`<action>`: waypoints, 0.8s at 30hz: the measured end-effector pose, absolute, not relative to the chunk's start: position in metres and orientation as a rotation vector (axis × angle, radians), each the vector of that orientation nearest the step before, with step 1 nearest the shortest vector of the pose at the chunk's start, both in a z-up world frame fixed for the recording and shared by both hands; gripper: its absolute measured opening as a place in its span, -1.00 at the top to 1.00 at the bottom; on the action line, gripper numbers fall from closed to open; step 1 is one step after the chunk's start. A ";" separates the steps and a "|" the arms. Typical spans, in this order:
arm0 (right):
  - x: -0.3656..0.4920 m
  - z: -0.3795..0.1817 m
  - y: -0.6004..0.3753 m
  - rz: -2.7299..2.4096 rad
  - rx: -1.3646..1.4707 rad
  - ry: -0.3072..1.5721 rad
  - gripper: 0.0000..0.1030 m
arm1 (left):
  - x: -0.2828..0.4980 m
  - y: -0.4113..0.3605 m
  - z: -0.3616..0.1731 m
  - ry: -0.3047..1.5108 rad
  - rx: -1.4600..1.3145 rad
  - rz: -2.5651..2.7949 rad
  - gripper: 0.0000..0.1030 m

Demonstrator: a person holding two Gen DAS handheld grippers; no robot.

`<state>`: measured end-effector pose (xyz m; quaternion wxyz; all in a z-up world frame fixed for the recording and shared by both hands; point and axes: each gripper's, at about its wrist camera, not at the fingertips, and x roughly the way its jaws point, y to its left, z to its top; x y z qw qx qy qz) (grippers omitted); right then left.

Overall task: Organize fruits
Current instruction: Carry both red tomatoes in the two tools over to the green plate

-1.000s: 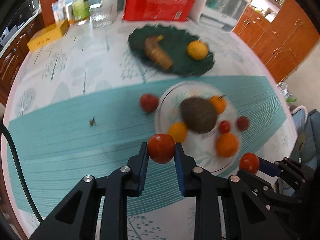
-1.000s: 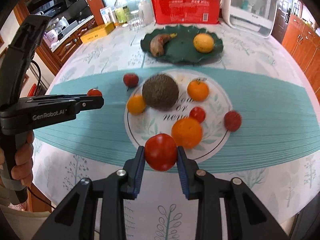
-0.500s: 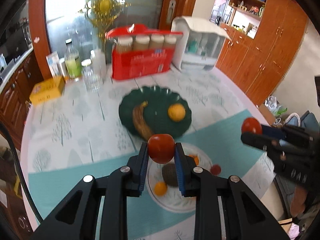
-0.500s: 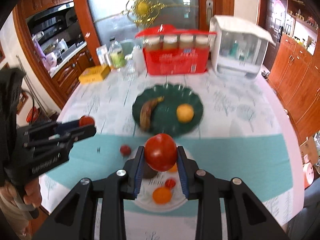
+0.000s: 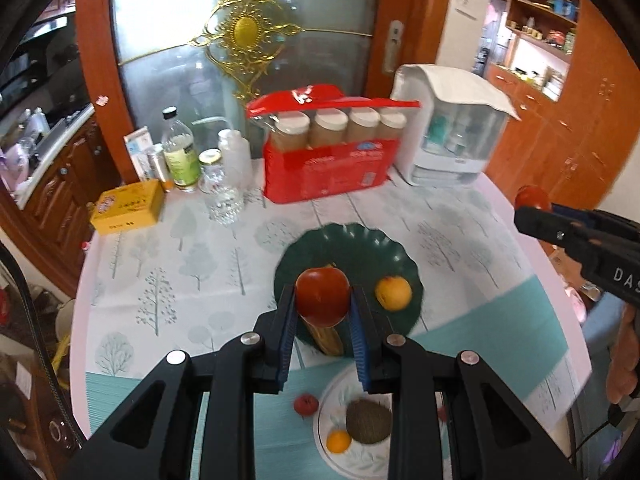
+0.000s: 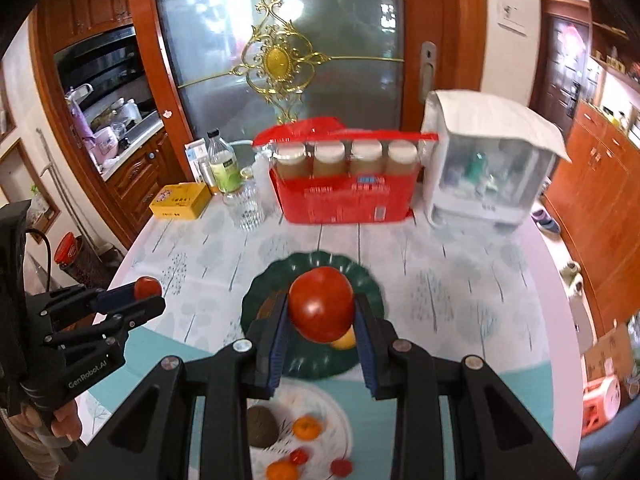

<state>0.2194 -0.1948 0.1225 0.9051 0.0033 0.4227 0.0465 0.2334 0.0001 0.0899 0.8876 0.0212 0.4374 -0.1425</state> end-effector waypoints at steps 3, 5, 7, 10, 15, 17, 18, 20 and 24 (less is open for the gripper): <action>0.242 0.120 -0.206 0.133 0.003 0.875 0.39 | 0.251 -0.016 0.089 0.918 0.044 -0.245 0.54; 0.260 0.114 -0.215 0.160 0.000 0.880 0.39 | 0.262 -0.025 0.087 0.924 0.040 -0.214 0.54; 0.276 0.105 -0.222 0.184 0.005 0.891 0.39 | 0.272 -0.034 0.082 0.932 0.027 -0.190 0.54; 0.298 0.084 -0.229 0.214 0.015 0.920 0.39 | 0.286 -0.044 0.070 0.957 0.006 -0.150 0.54; 0.330 0.041 -0.241 0.253 0.035 0.991 0.39 | 0.305 -0.058 0.038 1.008 -0.019 -0.099 0.54; 0.338 0.022 -0.244 0.262 0.042 1.018 0.39 | 0.314 -0.063 0.020 1.041 -0.025 -0.084 0.54; 0.344 0.011 -0.245 0.270 0.046 1.034 0.39 | 0.317 -0.065 0.011 1.056 -0.026 -0.078 0.54; 0.351 -0.005 -0.245 0.280 0.052 1.057 0.39 | 0.321 -0.069 -0.004 1.083 -0.024 -0.068 0.54; 0.361 -0.032 -0.243 0.302 0.041 1.089 0.39 | 0.333 -0.080 -0.036 1.137 -0.017 -0.059 0.54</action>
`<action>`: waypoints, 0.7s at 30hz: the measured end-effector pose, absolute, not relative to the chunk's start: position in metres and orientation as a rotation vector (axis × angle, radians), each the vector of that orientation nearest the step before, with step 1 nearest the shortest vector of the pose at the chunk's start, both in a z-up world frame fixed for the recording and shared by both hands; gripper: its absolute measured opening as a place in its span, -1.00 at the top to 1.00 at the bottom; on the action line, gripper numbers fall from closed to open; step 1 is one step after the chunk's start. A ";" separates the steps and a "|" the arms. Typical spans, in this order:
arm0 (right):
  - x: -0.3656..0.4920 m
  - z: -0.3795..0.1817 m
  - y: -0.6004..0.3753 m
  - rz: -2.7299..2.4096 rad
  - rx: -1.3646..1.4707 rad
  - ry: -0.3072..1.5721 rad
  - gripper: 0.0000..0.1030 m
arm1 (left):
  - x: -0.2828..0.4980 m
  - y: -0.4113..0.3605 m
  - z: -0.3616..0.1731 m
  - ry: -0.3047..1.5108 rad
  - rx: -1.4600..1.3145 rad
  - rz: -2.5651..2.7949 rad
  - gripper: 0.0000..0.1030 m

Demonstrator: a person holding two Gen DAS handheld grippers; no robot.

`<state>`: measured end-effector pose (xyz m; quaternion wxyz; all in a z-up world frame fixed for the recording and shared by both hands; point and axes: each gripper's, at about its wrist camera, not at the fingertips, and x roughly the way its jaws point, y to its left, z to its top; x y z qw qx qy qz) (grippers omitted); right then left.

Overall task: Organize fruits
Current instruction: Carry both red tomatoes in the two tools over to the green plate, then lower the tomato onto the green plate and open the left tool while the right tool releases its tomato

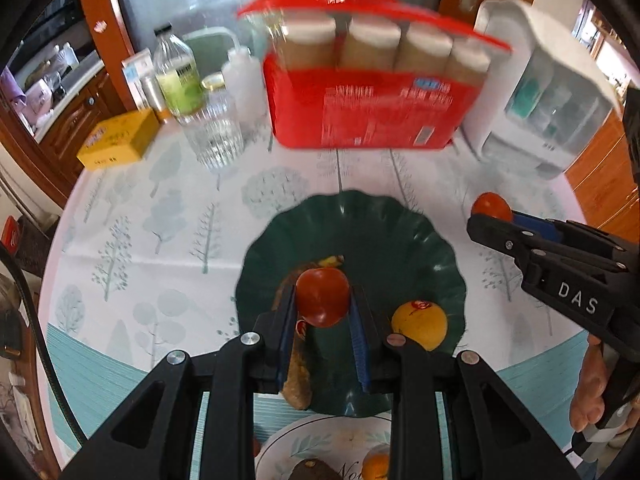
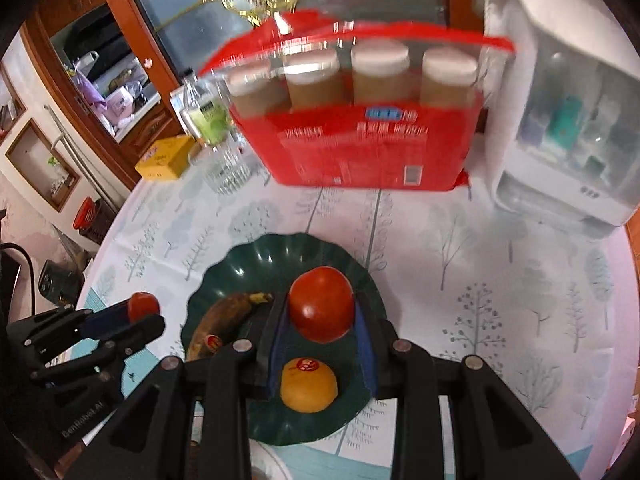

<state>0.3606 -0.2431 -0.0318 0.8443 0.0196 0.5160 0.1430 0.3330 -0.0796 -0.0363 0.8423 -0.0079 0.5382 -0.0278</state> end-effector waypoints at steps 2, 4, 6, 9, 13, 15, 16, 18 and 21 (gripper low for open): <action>0.364 -0.043 -0.242 0.308 0.030 1.102 0.39 | 0.339 -0.084 -0.050 1.160 -0.009 -0.055 0.54; 0.367 -0.053 -0.240 0.313 0.020 1.112 0.39 | 0.344 -0.088 -0.061 1.178 -0.001 -0.056 0.54; 0.371 -0.065 -0.238 0.316 0.014 1.125 0.39 | 0.349 -0.091 -0.072 1.192 0.007 -0.057 0.54; 0.375 -0.079 -0.237 0.320 0.014 1.146 0.39 | 0.355 -0.093 -0.086 1.211 0.018 -0.052 0.54; 0.380 -0.097 -0.235 0.323 0.007 1.176 0.39 | 0.362 -0.093 -0.103 1.240 0.018 -0.051 0.54; 0.383 -0.104 -0.235 0.324 0.008 1.188 0.39 | 0.365 -0.094 -0.109 1.251 0.021 -0.051 0.53; 0.384 -0.108 -0.235 0.327 0.009 1.192 0.39 | 0.366 -0.094 -0.112 1.254 0.023 -0.052 0.53; 0.385 -0.114 -0.234 0.332 0.006 1.201 0.39 | 0.368 -0.096 -0.116 1.260 0.027 -0.054 0.53; 0.386 -0.119 -0.231 0.339 -0.003 1.209 0.39 | 0.370 -0.099 -0.120 1.262 0.038 -0.060 0.53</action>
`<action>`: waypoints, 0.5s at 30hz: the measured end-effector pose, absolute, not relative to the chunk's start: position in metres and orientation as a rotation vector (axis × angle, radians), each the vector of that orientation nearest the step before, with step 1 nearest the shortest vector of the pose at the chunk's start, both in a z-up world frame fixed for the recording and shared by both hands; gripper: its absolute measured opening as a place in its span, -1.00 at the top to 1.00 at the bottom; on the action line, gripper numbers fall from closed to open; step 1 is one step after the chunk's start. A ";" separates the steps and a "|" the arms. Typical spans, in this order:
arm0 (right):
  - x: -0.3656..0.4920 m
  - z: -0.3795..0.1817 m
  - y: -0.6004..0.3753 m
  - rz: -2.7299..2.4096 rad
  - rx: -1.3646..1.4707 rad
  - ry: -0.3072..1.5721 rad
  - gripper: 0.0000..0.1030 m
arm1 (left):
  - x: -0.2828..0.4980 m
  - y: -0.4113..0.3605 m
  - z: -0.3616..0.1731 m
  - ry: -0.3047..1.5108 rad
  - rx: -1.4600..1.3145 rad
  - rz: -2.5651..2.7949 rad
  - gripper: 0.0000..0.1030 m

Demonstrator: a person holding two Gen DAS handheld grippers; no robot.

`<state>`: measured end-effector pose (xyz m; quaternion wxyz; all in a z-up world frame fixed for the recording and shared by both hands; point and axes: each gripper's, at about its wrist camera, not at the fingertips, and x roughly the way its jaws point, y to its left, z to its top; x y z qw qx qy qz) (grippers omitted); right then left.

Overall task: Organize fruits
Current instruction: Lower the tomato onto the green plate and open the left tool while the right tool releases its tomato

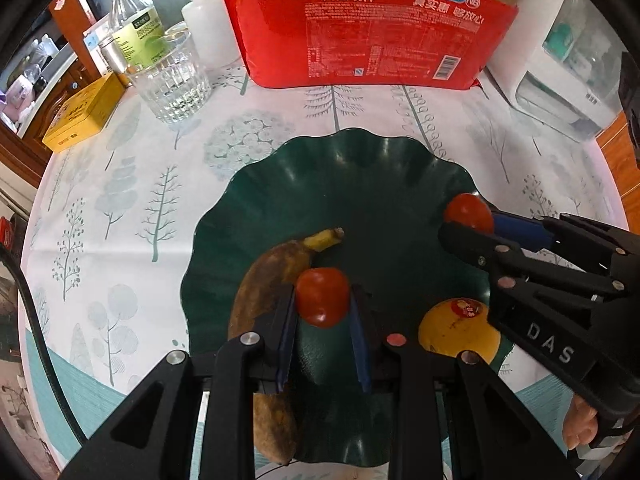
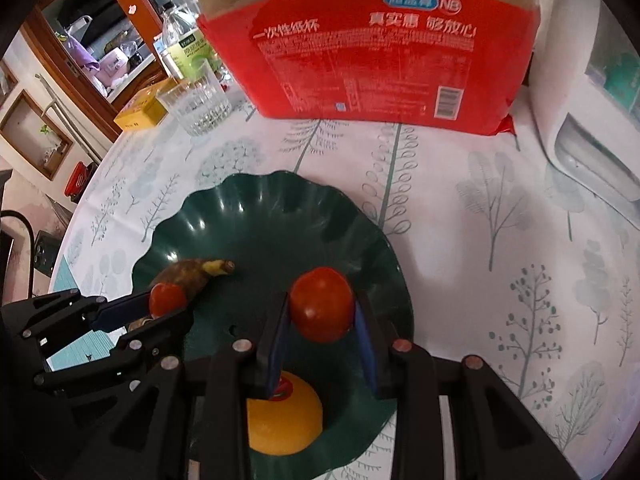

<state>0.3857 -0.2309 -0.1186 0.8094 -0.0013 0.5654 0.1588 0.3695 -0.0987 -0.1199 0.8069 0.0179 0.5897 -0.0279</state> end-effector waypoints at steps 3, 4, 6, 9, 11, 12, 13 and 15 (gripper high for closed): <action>0.386 -0.123 -0.229 0.341 -0.019 1.215 0.37 | 0.371 -0.101 -0.123 1.265 0.046 -0.061 0.53; 0.386 -0.124 -0.228 0.340 -0.023 1.218 0.37 | 0.371 -0.101 -0.124 1.265 0.049 -0.060 0.51; 0.386 -0.127 -0.227 0.345 -0.029 1.228 0.37 | 0.370 -0.102 -0.125 1.262 0.051 -0.058 0.38; 0.385 -0.127 -0.227 0.344 -0.023 1.235 0.35 | 0.369 -0.100 -0.122 1.243 0.059 -0.040 0.04; 0.385 -0.125 -0.229 0.343 -0.013 1.233 0.34 | 0.367 -0.097 -0.118 1.226 0.067 -0.017 -0.17; 0.386 -0.124 -0.230 0.345 -0.005 1.233 0.34 | 0.366 -0.094 -0.116 1.219 0.061 -0.014 -0.26; 0.386 -0.123 -0.231 0.348 0.004 1.234 0.31 | 0.366 -0.092 -0.115 1.216 0.056 -0.013 -0.31; 0.384 -0.119 -0.232 0.351 0.012 1.228 0.26 | 0.364 -0.089 -0.111 1.210 0.050 -0.012 -0.32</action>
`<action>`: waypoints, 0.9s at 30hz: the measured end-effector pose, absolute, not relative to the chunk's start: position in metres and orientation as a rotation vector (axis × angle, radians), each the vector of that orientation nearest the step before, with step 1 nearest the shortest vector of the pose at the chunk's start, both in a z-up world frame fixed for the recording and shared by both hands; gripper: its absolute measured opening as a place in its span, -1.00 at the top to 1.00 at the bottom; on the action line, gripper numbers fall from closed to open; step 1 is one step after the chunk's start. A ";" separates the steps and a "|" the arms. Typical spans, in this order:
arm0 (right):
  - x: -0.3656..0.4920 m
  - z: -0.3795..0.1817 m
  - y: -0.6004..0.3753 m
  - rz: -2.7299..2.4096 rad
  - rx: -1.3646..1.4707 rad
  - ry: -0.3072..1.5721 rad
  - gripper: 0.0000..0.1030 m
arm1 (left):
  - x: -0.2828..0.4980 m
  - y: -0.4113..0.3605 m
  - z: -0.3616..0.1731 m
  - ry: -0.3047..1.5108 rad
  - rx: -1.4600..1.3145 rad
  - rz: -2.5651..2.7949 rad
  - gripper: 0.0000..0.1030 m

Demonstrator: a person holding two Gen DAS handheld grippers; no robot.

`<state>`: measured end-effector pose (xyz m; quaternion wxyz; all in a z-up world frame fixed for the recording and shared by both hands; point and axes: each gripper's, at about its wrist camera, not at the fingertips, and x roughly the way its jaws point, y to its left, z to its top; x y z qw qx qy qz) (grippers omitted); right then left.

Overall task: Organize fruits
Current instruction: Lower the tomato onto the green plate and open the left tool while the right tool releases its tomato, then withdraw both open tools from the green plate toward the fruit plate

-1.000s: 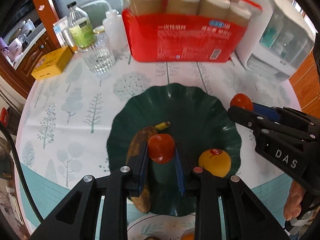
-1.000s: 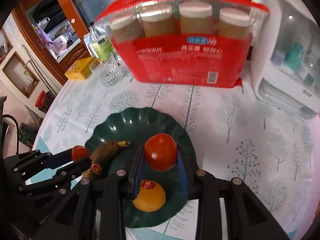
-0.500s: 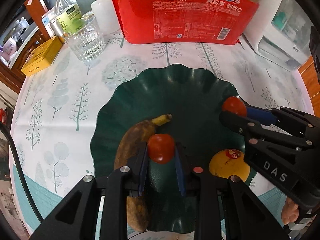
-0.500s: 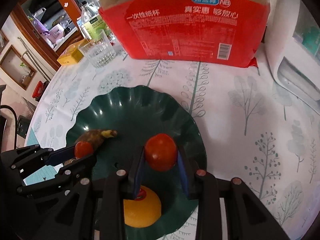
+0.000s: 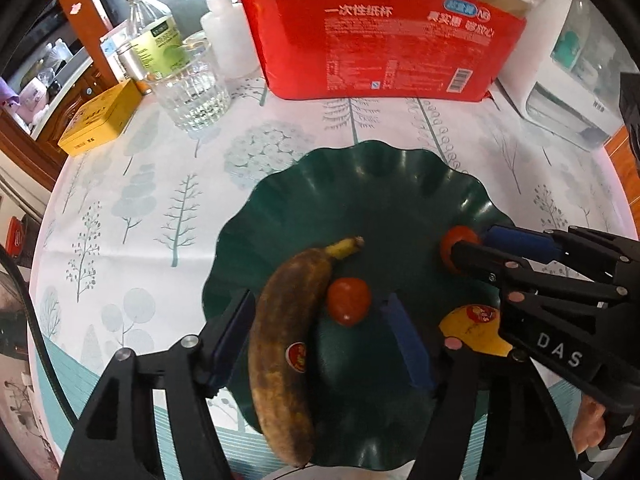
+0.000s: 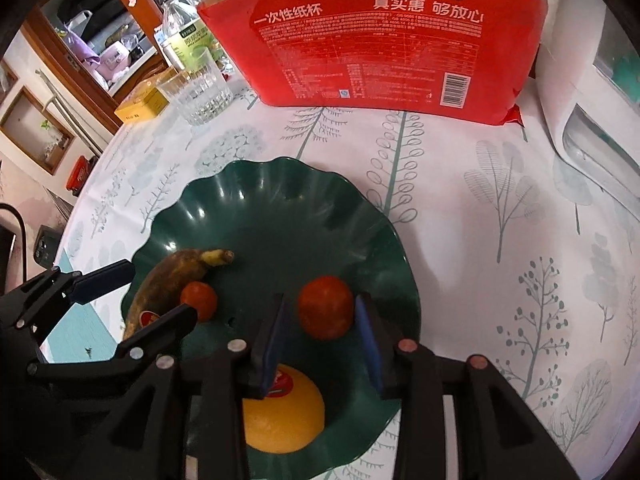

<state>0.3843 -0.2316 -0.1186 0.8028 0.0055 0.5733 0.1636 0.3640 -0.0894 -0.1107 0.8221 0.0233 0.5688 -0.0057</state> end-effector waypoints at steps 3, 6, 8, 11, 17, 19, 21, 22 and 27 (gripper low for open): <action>0.382 -0.113 -0.230 0.351 0.002 1.216 0.26 | 0.360 -0.087 -0.106 1.201 0.053 -0.008 -0.33; 0.379 -0.106 -0.228 0.353 -0.005 1.201 0.26 | 0.357 -0.084 -0.101 1.196 0.051 -0.006 -0.33; 0.377 -0.102 -0.228 0.352 -0.008 1.195 0.26 | 0.355 -0.083 -0.100 1.193 0.048 -0.002 -0.34; 0.373 -0.098 -0.228 0.347 -0.012 1.191 0.26 | 0.351 -0.080 -0.096 1.190 0.036 0.003 -0.34; 0.363 -0.085 -0.229 0.340 -0.024 1.181 0.26 | 0.340 -0.073 -0.083 1.170 0.019 0.012 -0.45; 0.358 -0.080 -0.228 0.335 -0.027 1.177 0.26 | 0.336 -0.072 -0.077 1.164 0.014 0.011 -0.45; 0.353 -0.074 -0.228 0.327 -0.028 1.172 0.26 | 0.330 -0.069 -0.068 1.152 0.007 0.011 -0.47; 0.350 -0.071 -0.228 0.325 -0.026 1.169 0.26 | 0.328 -0.068 -0.065 1.148 0.004 0.012 -0.54; 0.332 -0.049 -0.225 0.317 -0.017 1.145 0.23 | 0.310 -0.057 -0.039 1.116 -0.024 0.023 -0.66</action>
